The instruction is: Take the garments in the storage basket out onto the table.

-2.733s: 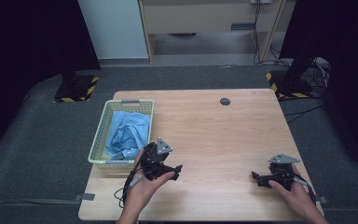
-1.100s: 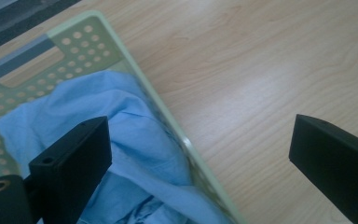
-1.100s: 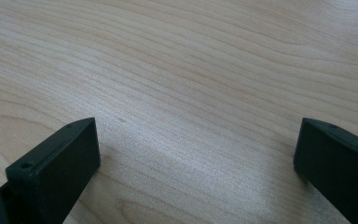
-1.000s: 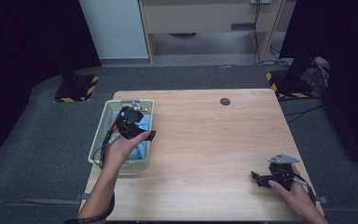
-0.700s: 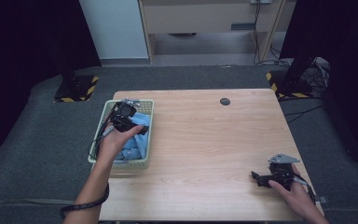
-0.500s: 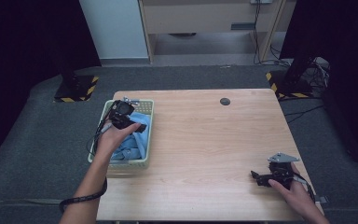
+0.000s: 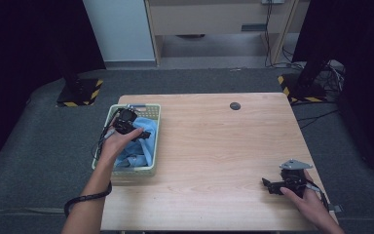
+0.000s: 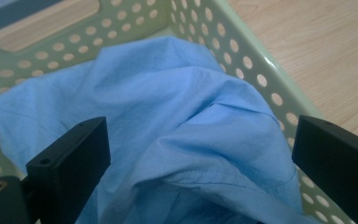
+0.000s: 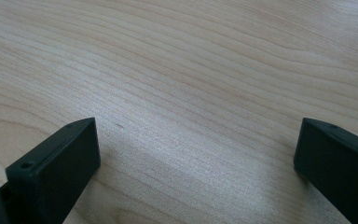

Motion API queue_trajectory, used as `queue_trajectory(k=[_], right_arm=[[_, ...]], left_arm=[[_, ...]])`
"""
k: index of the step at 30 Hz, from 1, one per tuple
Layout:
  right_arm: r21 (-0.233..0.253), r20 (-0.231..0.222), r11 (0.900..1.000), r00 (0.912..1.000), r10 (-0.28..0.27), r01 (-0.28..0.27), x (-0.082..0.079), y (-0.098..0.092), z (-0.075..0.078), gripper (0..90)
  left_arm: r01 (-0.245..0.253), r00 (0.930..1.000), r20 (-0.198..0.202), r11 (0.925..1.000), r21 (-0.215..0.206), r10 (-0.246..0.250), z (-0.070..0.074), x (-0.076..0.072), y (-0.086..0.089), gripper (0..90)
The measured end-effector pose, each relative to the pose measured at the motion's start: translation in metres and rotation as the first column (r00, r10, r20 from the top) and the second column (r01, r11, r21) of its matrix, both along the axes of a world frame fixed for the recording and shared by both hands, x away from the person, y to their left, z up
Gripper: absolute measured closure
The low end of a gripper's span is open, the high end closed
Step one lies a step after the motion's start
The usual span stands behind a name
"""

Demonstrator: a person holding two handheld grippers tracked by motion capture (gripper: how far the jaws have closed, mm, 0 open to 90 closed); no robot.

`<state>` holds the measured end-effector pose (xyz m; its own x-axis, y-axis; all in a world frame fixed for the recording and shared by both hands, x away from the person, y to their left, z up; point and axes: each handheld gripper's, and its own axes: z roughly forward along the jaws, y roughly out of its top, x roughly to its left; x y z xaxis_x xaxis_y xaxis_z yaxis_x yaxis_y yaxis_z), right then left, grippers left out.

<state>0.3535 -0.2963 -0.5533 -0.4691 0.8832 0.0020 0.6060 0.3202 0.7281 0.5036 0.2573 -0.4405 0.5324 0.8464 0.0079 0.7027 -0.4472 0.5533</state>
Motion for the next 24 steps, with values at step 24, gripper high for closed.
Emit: queue_trajectory(k=[24], right_arm=[[-0.001, 0.002, 1.0, 1.0, -0.005, 0.005, -0.001, 0.0, 0.0, 0.6]], left_arm=[[0.023, 0.9989, -0.04, 0.9997, -0.003, -0.023, -0.055, 0.004, 0.004, 0.4]])
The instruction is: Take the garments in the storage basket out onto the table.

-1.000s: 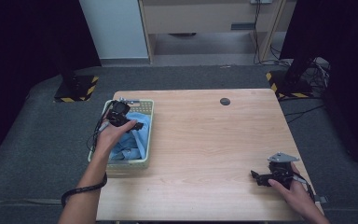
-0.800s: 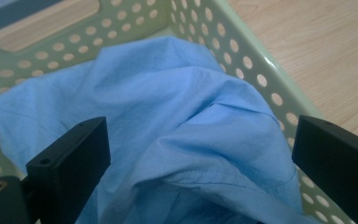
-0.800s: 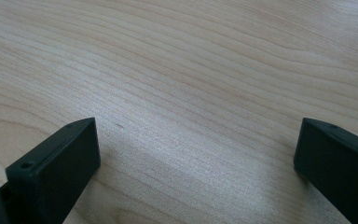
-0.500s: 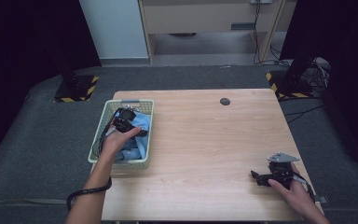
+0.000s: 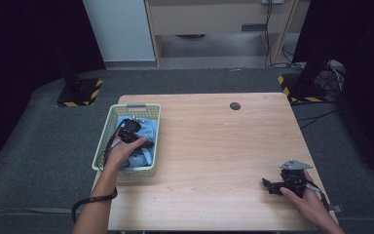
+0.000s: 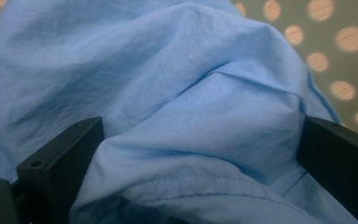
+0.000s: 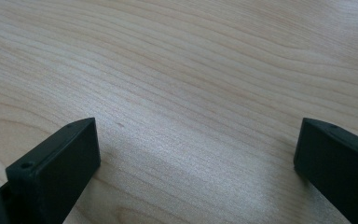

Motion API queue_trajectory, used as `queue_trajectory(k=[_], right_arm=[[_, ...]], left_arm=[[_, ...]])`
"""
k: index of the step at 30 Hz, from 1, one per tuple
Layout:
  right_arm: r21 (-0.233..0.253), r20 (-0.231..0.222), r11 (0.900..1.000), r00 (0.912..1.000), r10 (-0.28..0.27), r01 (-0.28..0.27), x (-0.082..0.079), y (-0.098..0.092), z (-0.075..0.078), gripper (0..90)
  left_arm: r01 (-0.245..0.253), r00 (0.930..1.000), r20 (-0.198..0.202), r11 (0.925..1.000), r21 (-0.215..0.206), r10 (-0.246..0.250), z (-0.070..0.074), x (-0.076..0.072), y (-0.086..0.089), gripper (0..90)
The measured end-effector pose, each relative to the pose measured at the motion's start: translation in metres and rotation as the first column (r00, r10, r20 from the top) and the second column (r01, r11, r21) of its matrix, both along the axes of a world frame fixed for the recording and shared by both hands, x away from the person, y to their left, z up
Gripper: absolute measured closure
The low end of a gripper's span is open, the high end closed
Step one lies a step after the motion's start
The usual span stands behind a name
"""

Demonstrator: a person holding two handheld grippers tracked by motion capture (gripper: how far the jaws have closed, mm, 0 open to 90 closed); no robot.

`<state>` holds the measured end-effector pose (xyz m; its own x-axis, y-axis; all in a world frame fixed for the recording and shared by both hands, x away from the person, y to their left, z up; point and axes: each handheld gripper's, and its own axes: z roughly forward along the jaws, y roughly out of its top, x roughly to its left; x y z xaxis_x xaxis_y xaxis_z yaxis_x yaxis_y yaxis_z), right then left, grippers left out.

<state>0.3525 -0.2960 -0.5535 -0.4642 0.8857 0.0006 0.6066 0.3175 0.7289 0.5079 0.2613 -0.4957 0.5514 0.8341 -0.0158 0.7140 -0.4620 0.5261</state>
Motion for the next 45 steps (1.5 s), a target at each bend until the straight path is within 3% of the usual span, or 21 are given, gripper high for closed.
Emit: queue_trajectory(k=[9, 13, 23, 32, 38, 45], right_arm=[[0.0, 0.0, 1.0, 1.0, -0.001, 0.001, 0.0, 0.0, 0.0, 0.5], [0.0, -0.001, 1.0, 1.0, -0.001, 0.001, 0.0, 0.0, 0.0, 0.6], [-0.001, -0.001, 1.0, 1.0, -0.002, 0.002, 0.0, 0.0, 0.0, 0.6], [-0.001, -0.001, 1.0, 1.0, -0.002, 0.002, 0.0, 0.0, 0.0, 0.5], [-0.001, -0.001, 1.0, 1.0, -0.002, 0.002, 0.0, 0.0, 0.0, 0.5], [-0.001, -0.001, 1.0, 1.0, -0.002, 0.002, 0.0, 0.0, 0.0, 0.5]], left_arm=[[-0.055, 0.9979, -0.036, 0.9978, -0.037, 0.054, -0.01, 0.003, 0.006, 0.0], [-0.051, 0.9979, -0.043, 0.9981, -0.034, 0.049, -0.014, 0.003, 0.006, 0.0], [-0.082, 0.9953, -0.057, 0.9935, -0.078, 0.078, -0.018, 0.003, 0.009, 0.0], [-0.059, 0.9931, -0.101, 0.9983, 0.0, 0.059, -0.016, 0.005, -0.002, 0.0], [-0.052, 0.9953, -0.081, 0.9984, 0.023, 0.054, -0.017, 0.002, -0.004, 1.5], [-0.048, 0.997, -0.058, 0.9973, 0.055, 0.051, -0.014, -0.001, -0.006, 12.2]])
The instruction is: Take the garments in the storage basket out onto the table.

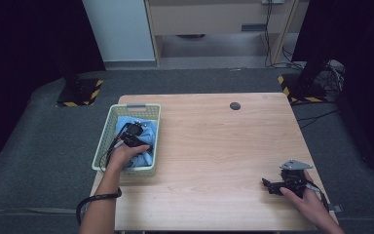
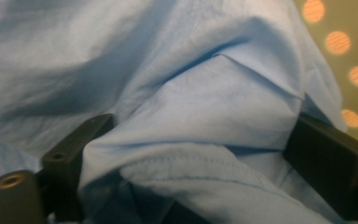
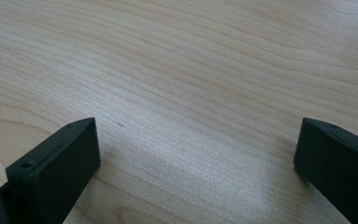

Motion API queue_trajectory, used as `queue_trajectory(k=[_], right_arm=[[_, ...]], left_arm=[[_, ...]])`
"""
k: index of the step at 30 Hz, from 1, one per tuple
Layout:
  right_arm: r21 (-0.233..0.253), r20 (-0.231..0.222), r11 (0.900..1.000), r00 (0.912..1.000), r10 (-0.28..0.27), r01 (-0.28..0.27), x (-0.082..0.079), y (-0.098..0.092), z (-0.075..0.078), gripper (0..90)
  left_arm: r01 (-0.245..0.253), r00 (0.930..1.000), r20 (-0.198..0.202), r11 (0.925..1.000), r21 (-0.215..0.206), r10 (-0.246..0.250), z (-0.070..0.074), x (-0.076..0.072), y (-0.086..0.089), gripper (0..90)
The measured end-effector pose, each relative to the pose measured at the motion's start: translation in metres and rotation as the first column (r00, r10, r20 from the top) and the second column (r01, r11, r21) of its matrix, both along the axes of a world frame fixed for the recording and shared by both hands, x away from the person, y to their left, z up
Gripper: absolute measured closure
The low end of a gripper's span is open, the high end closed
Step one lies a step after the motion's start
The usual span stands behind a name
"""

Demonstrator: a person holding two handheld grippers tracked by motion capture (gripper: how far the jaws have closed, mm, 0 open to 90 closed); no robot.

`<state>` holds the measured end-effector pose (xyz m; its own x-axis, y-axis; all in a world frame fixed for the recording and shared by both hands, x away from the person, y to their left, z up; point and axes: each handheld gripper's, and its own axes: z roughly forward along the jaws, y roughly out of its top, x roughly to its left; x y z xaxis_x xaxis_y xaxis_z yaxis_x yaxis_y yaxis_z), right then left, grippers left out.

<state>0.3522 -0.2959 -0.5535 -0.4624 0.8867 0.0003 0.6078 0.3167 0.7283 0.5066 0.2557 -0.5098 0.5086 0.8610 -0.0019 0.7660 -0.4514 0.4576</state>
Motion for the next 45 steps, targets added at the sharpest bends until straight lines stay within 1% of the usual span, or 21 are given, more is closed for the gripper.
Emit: queue_trajectory(k=[3, 4, 6, 7, 10, 12, 17, 20, 24, 27, 28, 29, 31, 34, 35, 37, 40, 42, 43, 44, 45], right_arm=[[0.0, 0.0, 1.0, 1.0, 0.0, 0.0, 0.0, 0.0, 0.0, 0.6], [0.0, 0.0, 1.0, 1.0, 0.0, 0.0, 0.0, 0.0, 0.0, 0.6], [0.0, 0.0, 1.0, 1.0, 0.0, 0.0, 0.0, 0.0, 0.0, 0.5], [0.0, 0.0, 1.0, 1.0, 0.0, 0.0, 0.0, 0.0, 0.0, 0.5], [0.0, 0.0, 1.0, 1.0, 0.001, -0.001, 0.0, 0.0, 0.0, 0.6], [0.0, 0.0, 1.0, 1.0, 0.001, -0.001, 0.0, 0.0, 0.0, 0.5], [0.0, 0.0, 1.0, 1.0, 0.002, -0.002, 0.0, 0.0, 0.0, 0.6], [0.0, 0.001, 1.0, 1.0, 0.004, -0.004, 0.0, 0.0, 0.0, 0.6], [0.0, 0.001, 1.0, 1.0, 0.007, -0.007, 0.0, 0.0, 0.0, 0.5], [0.001, 0.002, 1.0, 1.0, 0.009, -0.009, 0.0, 0.0, 0.0, 0.5], [0.001, 0.001, 1.0, 1.0, 0.009, -0.009, 0.0, 0.0, 0.0, 0.6], [0.0, 0.0, 1.0, 1.0, 0.01, -0.01, 0.0, 0.0, 0.0, 0.5], [0.0, 0.0, 1.0, 1.0, 0.01, -0.01, 0.0, 0.0, 0.0, 0.5], [0.001, 0.002, 1.0, 1.0, 0.01, -0.01, 0.0, 0.0, 0.0, 0.5], [0.001, 0.001, 1.0, 1.0, 0.01, -0.01, 0.0, 0.0, 0.0, 0.5], [0.0, 0.0, 1.0, 0.9999, 0.01, -0.01, 0.0, 0.0, 0.0, 0.6], [0.0, 0.002, 1.0, 1.0, 0.004, -0.004, -0.001, 0.0, 0.0, 0.7], [-0.001, 0.002, 1.0, 1.0, 0.004, -0.004, -0.001, 0.0, 0.0, 0.7], [0.001, 0.002, 1.0, 1.0, 0.001, -0.001, -0.002, 0.001, 0.0, 0.7], [0.001, 0.002, 1.0, 1.0, 0.001, -0.001, -0.002, 0.001, 0.0, 0.7], [0.001, 0.001, 1.0, 1.0, 0.001, -0.001, -0.002, 0.001, 0.0, 0.7]], left_arm=[[-0.006, 1.0, 0.001, 1.0, 0.006, 0.006, 0.002, 0.0, 0.001, 17.4], [-0.008, 1.0, 0.001, 0.9999, 0.011, 0.008, 0.003, 0.001, 0.002, 23.8], [-0.011, 0.9999, -0.003, 0.9999, 0.013, 0.011, 0.005, 0.001, 0.003, 30.6], [-0.015, 0.9999, -0.004, 0.9997, 0.018, 0.015, 0.006, 0.002, 0.003, 30.6], [-0.018, 0.9998, 0.001, 0.9997, 0.019, 0.018, 0.007, 0.002, 0.003, 44.3], [-0.021, 0.9998, 0.003, 0.9996, 0.021, 0.021, 0.008, 0.002, 0.003, 50.5], [-0.02, 0.9997, -0.014, 0.9994, 0.028, 0.02, 0.011, 0.003, 0.001, 66.4], [-0.035, 0.9988, -0.033, 0.9993, 0.013, 0.035, 0.012, 0.007, 0.002, 74.7], [-0.053, 0.998, -0.036, 0.9985, -0.01, 0.053, 0.013, 0.009, 0.005, 78.5], [-0.064, 0.998, 0.002, 0.9979, -0.013, 0.064, 0.02, 0.008, 0.008, 79.8], [-0.064, 0.998, 0.002, 0.9979, -0.013, 0.064, 0.02, 0.008, 0.008, 80.1], [-0.058, 0.9978, 0.032, 0.998, -0.023, 0.059, 0.026, 0.005, 0.008, 80.3], [-0.053, 0.9975, 0.044, 0.9981, -0.031, 0.055, 0.029, 0.004, 0.009, 80.6], [-0.034, 0.9955, 0.086, 0.9969, -0.071, 0.04, 0.041, -0.004, 0.011, 80.8], [-0.021, 0.9926, 0.117, 0.9947, -0.101, 0.033, 0.049, -0.01, 0.014, 81.0], [-0.019, 0.9915, 0.125, 0.9933, -0.114, 0.034, 0.052, -0.013, 0.016, 81.1], [-0.006, 0.9861, 0.164, 0.9898, -0.142, 0.029, 0.064, -0.024, 0.024, 81.3], [-0.008, 0.9848, 0.171, 0.9886, -0.151, 0.034, 0.066, -0.026, 0.027, 81.3], [-0.013, 0.9816, 0.185, 0.9847, -0.174, 0.046, 0.069, -0.029, 0.033, 81.3], [-0.013, 0.9816, 0.185, 0.9847, -0.174, 0.046, 0.069, -0.029, 0.033, 81.3], [-0.012, 0.9805, 0.19, 0.9814, -0.192, 0.049, 0.071, -0.031, 0.036, 81.3]])
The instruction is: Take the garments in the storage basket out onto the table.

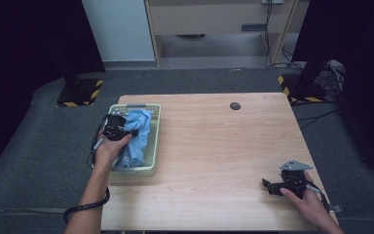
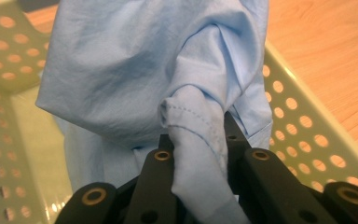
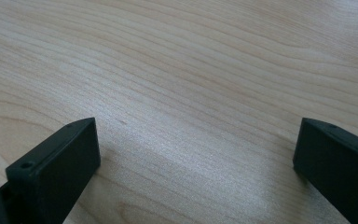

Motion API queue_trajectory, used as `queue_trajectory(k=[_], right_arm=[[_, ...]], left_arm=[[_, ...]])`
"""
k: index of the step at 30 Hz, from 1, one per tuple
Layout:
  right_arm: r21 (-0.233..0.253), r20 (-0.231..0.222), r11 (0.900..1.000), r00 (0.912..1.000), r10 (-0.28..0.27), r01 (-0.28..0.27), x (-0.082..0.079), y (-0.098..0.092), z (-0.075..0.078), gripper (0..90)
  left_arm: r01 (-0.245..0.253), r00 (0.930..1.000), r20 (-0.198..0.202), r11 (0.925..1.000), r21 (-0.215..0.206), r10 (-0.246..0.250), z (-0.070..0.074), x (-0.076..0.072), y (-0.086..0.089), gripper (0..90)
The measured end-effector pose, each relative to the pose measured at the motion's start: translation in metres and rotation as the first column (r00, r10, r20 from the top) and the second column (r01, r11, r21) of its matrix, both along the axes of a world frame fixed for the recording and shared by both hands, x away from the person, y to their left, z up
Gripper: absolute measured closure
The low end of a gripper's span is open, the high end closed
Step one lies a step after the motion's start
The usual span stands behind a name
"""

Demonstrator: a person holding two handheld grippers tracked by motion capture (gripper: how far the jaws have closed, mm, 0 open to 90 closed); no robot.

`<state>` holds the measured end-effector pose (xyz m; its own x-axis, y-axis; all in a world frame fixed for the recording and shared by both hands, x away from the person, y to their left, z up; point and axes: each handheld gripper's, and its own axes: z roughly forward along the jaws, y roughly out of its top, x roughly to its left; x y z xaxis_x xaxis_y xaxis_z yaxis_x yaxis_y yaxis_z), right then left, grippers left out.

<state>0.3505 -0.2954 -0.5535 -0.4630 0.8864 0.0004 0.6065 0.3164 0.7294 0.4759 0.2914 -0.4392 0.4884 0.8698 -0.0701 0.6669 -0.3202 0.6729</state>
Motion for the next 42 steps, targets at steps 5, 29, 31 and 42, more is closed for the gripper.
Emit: queue_trajectory(k=[5, 29, 31, 42], right_arm=[[-0.001, 0.0, 1.0, 1.0, -0.001, 0.001, 0.0, 0.0, 0.0, 0.7], [0.002, -0.004, 1.0, 1.0, -0.002, 0.002, -0.002, 0.0, 0.0, 0.6], [0.002, -0.002, 1.0, 1.0, -0.002, 0.002, -0.002, 0.0, 0.0, 0.7], [0.001, -0.003, 1.0, 1.0, -0.002, 0.002, -0.002, 0.0, 0.0, 0.7]], left_arm=[[-0.013, 0.9993, 0.034, 0.9986, -0.052, 0.014, 0.006, -0.009, 0.01, 81.2], [0.063, 0.9865, 0.158, 0.9924, -0.106, -0.045, 0.035, -0.034, 0.005, 81.4], [0.057, 0.9846, 0.17, 0.9928, -0.106, -0.038, 0.038, -0.034, 0.003, 81.4], [0.047, 0.9841, 0.176, 0.9911, -0.124, -0.025, 0.038, -0.031, 0.006, 81.3]])
